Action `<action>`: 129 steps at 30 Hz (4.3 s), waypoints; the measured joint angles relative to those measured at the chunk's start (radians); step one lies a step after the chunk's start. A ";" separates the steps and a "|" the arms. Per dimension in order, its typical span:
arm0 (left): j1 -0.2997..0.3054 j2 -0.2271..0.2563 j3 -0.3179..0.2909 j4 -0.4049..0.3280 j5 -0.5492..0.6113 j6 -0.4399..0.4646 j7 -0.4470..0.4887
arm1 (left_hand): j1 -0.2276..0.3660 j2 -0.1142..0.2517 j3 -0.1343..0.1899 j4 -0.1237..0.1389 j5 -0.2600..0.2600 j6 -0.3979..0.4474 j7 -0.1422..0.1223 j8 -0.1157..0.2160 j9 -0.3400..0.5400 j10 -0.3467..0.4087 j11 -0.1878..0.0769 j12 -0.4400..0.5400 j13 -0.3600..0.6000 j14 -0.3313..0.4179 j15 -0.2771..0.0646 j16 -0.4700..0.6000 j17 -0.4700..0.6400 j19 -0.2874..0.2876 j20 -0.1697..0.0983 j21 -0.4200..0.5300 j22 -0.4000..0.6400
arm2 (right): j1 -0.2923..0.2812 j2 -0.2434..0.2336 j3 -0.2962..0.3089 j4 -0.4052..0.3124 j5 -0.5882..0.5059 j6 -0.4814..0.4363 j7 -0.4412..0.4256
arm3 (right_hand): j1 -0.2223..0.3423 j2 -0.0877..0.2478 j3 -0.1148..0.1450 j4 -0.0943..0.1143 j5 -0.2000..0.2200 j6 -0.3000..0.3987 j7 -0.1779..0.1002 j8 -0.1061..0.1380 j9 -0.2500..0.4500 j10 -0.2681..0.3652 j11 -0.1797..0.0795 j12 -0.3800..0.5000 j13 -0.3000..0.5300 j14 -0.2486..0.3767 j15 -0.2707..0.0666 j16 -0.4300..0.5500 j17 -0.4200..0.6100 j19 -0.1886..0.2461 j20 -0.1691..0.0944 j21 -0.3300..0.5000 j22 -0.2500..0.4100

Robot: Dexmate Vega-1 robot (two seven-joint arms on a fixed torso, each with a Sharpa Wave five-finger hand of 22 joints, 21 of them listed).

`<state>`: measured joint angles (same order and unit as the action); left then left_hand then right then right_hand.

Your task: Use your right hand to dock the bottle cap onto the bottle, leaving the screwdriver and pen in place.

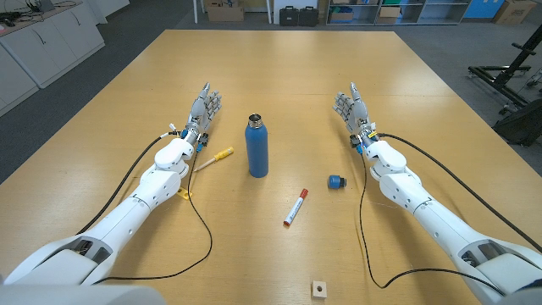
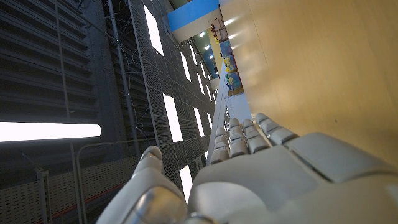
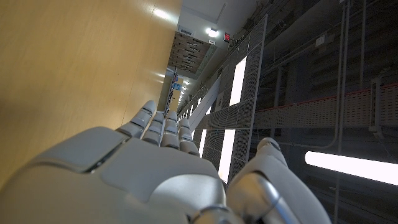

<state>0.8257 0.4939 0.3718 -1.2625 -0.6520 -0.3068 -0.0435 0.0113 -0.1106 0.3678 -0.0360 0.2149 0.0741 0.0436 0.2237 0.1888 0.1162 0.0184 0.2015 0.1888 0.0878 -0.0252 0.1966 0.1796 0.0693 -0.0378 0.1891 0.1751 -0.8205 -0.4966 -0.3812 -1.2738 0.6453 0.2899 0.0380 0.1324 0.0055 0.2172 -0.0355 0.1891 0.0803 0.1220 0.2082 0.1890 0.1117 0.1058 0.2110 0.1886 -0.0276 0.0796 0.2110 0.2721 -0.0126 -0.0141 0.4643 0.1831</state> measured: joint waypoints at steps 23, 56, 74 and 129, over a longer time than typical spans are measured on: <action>0.026 0.027 -0.013 -0.034 0.003 -0.037 -0.015 | 0.012 0.012 0.004 -0.004 0.000 0.058 -0.005 0.015 0.000 0.052 -0.004 0.012 0.000 0.049 -0.009 0.016 0.000 0.030 0.002 0.007 0.000 | -0.106 -0.072 0.002 -0.220 -0.094 -0.034 -0.137 | 0.063 0.063 0.032 -0.032 -0.005 0.070 0.005 0.019 0.004 0.069 -0.028 0.039 0.019 0.054 0.006 0.029 0.005 0.026 0.032 0.000 0.001; 0.117 0.076 -0.022 -0.171 -0.003 0.002 0.017 | 0.020 0.036 0.011 -0.011 -0.004 0.121 -0.014 0.032 0.005 0.122 -0.001 0.021 0.000 0.116 -0.012 0.023 0.000 0.093 0.000 0.022 0.000 | -0.383 -0.252 0.102 -0.585 -0.271 -0.084 -0.314 | 0.235 0.093 0.095 -0.123 -0.005 0.156 -0.124 0.040 0.009 0.148 -0.149 0.063 0.016 0.168 -0.008 0.060 0.002 0.090 0.068 -0.008 0.006; 0.154 0.079 -0.036 -0.188 0.011 -0.094 -0.017 | 0.025 0.041 0.014 -0.014 -0.008 0.133 -0.015 0.032 0.004 0.141 -0.009 0.021 0.000 0.116 -0.012 0.023 -0.001 0.093 0.000 0.018 0.000 | -0.570 -0.279 0.166 -0.757 -0.431 -0.126 -0.452 | 0.286 0.084 0.108 -0.136 -0.005 0.197 -0.158 0.051 0.009 0.191 -0.167 0.074 0.011 0.195 -0.021 0.060 -0.003 0.092 0.074 -0.015 0.006; 0.159 0.104 -0.035 -0.256 0.011 -0.045 -0.007 | 0.024 0.048 0.018 -0.018 -0.016 0.165 -0.016 0.035 0.004 0.177 -0.002 0.020 0.000 0.144 -0.016 0.015 -0.001 0.093 0.000 0.014 -0.001 | -0.945 -0.261 0.301 -1.116 -0.961 -0.508 -0.545 | 0.368 0.060 0.117 -0.144 -0.005 0.198 -0.181 0.043 0.009 0.213 -0.197 0.069 0.007 0.199 -0.044 0.047 -0.017 0.110 0.066 -0.028 0.005</action>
<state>0.9842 0.5983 0.3368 -1.5190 -0.6406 -0.3518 -0.0509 0.0353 -0.0623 0.3860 -0.0543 0.1994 0.2395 0.0281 0.2589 0.1930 0.2936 0.0160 0.2218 0.1883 0.2322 -0.0410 0.2120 0.1789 0.1619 -0.0375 0.2033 0.1744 -1.7657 -0.7575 -0.0807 -2.3895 -0.3156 -0.2184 -0.5071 0.5007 0.0660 0.3340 -0.1799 0.1838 0.2782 -0.0591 0.2508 0.1976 0.3252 -0.0917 0.2804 0.1952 0.1718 0.0359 0.2584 0.2552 0.0970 0.0523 0.4362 0.1885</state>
